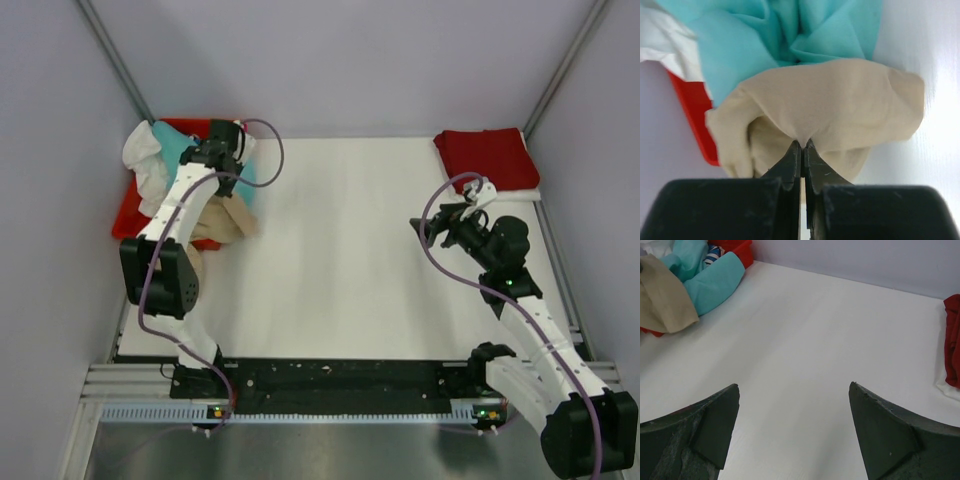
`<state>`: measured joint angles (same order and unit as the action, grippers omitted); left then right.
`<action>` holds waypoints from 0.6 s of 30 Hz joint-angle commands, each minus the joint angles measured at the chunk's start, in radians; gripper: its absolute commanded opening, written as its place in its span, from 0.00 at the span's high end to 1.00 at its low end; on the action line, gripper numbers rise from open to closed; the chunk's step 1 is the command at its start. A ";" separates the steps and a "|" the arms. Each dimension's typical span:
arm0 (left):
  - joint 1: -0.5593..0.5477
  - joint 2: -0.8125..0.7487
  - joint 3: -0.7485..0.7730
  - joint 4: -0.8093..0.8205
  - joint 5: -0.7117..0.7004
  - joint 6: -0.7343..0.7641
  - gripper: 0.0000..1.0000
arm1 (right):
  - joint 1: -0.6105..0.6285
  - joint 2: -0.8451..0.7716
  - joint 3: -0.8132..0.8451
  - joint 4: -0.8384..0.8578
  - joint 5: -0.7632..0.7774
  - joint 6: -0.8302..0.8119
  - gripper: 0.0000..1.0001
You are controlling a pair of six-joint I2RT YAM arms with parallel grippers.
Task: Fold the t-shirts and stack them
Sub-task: Grab crumpled tshirt from bin with the left arm
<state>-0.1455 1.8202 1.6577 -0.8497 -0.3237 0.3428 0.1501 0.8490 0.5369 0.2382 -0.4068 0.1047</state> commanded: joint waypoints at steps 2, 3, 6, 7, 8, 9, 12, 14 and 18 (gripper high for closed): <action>-0.061 -0.326 0.089 0.041 -0.081 0.074 1.00 | 0.002 -0.005 0.032 0.027 -0.032 -0.004 0.12; -0.104 -0.379 0.090 0.061 -0.115 0.109 1.00 | 0.002 -0.004 0.032 0.032 -0.036 -0.002 0.12; -0.322 -0.455 0.163 0.005 -0.175 0.180 1.00 | 0.002 -0.001 0.032 0.047 -0.046 0.010 0.12; -0.382 -0.437 0.230 -0.081 -0.143 0.159 1.00 | 0.002 0.001 0.034 0.056 -0.050 0.021 0.11; -0.444 -0.418 0.296 -0.135 -0.097 0.135 1.00 | 0.002 -0.002 0.034 0.062 -0.052 0.033 0.11; -0.518 -0.404 0.328 -0.161 -0.066 0.130 1.00 | 0.002 -0.005 0.035 0.070 -0.052 0.050 0.11; -0.743 -0.333 0.407 -0.222 -0.034 0.133 1.00 | 0.000 -0.011 0.081 -0.006 0.034 0.092 0.09; -0.854 -0.271 0.456 -0.244 0.062 0.118 1.00 | -0.017 -0.013 0.119 -0.085 0.101 0.105 0.08; -0.983 -0.130 0.523 -0.268 0.291 0.094 1.00 | -0.105 -0.021 0.163 -0.186 0.177 0.202 0.08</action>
<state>-1.0332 1.5349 2.1422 -1.0416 -0.2703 0.4622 0.1207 0.8490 0.6205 0.1318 -0.3309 0.2039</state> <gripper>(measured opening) 0.012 0.917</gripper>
